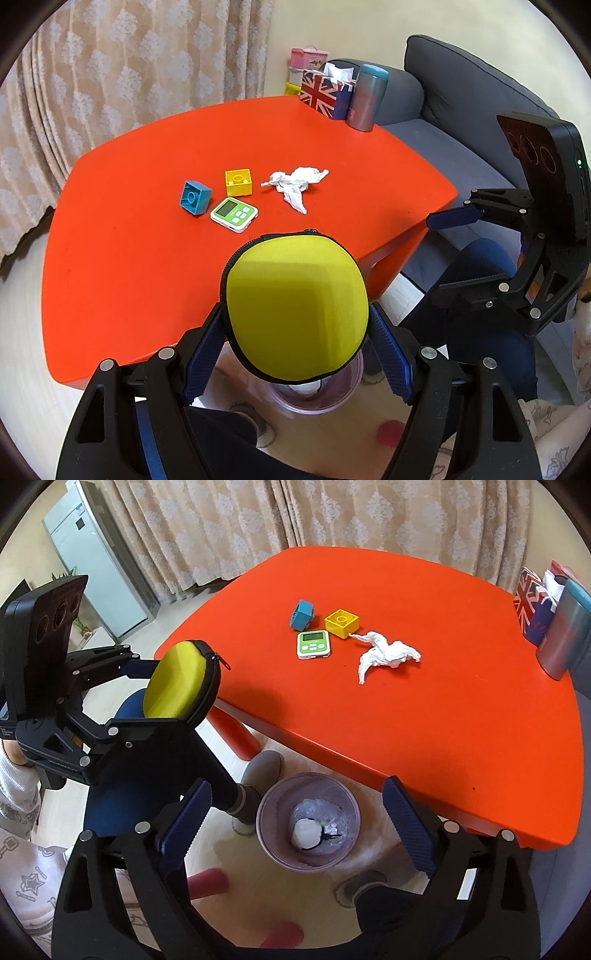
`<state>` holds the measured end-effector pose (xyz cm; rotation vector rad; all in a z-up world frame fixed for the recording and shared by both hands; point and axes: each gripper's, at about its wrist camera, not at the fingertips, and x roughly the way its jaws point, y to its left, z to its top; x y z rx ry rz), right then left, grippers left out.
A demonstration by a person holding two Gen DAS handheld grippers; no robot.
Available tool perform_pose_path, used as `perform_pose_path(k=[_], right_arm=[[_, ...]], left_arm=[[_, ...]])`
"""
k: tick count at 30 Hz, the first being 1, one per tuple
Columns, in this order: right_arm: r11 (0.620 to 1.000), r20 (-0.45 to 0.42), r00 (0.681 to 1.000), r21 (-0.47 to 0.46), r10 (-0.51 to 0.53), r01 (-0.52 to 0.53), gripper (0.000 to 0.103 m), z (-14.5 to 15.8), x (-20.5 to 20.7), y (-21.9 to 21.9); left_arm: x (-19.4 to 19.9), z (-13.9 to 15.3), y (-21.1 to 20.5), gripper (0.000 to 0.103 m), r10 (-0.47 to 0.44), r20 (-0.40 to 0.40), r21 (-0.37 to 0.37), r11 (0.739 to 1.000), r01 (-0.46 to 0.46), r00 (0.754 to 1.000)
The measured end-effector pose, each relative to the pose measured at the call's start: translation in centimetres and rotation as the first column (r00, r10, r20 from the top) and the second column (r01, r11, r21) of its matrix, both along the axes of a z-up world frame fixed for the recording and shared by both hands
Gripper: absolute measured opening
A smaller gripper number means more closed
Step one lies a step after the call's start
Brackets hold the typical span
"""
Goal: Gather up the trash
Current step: 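Lower the yellow case over the wastebasket and open the left tool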
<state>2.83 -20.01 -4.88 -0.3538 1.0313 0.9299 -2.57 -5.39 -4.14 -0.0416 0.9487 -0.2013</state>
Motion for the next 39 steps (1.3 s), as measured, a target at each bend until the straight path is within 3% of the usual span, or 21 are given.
perform_pose_path(k=[20, 39], right_arm=[[0.997, 0.067, 0.995, 0.006, -0.078, 0.077, 0.095, 1.6, 0.3, -2.1], [0.991, 0.070, 0.989, 0.028, -0.132, 0.130, 0.095, 2.1, 1.3, -3.9]], left_arm=[[0.2, -0.9, -2.3, 0.073, -0.069, -0.034, 0.002, 0.998, 0.069, 0.997], [0.8, -1.1, -3.6, 0.076, -0.111, -0.048, -0.001, 0.994, 0.111, 0.993]])
